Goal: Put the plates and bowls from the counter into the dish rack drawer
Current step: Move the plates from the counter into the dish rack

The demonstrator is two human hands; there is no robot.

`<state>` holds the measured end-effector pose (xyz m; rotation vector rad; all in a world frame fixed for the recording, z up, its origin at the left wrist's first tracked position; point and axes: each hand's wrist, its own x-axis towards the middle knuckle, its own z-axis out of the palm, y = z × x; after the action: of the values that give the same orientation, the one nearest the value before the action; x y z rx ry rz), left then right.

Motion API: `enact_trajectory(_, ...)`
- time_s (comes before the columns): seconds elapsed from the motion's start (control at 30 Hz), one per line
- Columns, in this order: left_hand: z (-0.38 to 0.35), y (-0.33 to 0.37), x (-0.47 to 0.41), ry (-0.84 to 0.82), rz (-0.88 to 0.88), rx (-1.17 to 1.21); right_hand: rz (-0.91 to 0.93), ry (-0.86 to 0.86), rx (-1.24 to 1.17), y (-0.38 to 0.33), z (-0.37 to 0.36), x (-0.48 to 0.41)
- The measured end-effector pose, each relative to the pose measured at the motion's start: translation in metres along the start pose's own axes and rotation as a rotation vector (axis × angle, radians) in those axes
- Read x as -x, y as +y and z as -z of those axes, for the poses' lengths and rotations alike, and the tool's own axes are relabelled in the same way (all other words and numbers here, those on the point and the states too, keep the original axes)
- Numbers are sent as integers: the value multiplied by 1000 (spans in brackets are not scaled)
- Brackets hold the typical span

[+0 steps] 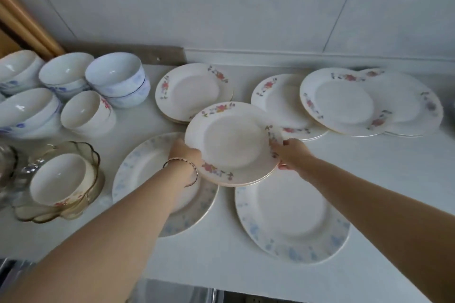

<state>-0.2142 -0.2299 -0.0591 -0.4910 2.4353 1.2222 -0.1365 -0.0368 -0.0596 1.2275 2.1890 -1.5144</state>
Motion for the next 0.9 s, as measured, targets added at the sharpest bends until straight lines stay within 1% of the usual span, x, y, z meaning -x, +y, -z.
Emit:
enact_trajectory(0.07, -1, -4, -8, -13, 17, 104, 1, 0, -61, 5, -4, -10)
enact_trajectory(0.17, 3, -4, -14, -57, 39, 110, 15, 43, -96, 11, -6, -12)
enact_trajectory(0.27, 12, -13, -9, -56, 88, 123, 71, 69, -59, 14, -8, -2)
enact_trajectory(0.37, 29, -34, 3, -118, 150, 200, 156, 86, -14, 14, -13, 20)
enact_trajectory(0.5, 78, -72, 26, -252, 203, 249, 222, 43, 56, 10, -29, 74)
enact_trajectory(0.6, 125, -106, 49, -343, 179, 253, 248, 18, 72, 10, -53, 127)
enact_trajectory(0.67, 158, -135, 63, -361, 155, 245, 253, 6, 79, 15, -76, 166)
enact_trajectory(0.8, 219, -196, 86, -408, 162, 240, 217, -41, 85, 35, -129, 233)
enact_trajectory(0.9, 251, -241, 97, -448, 185, 149, 142, -83, 89, 57, -168, 272)
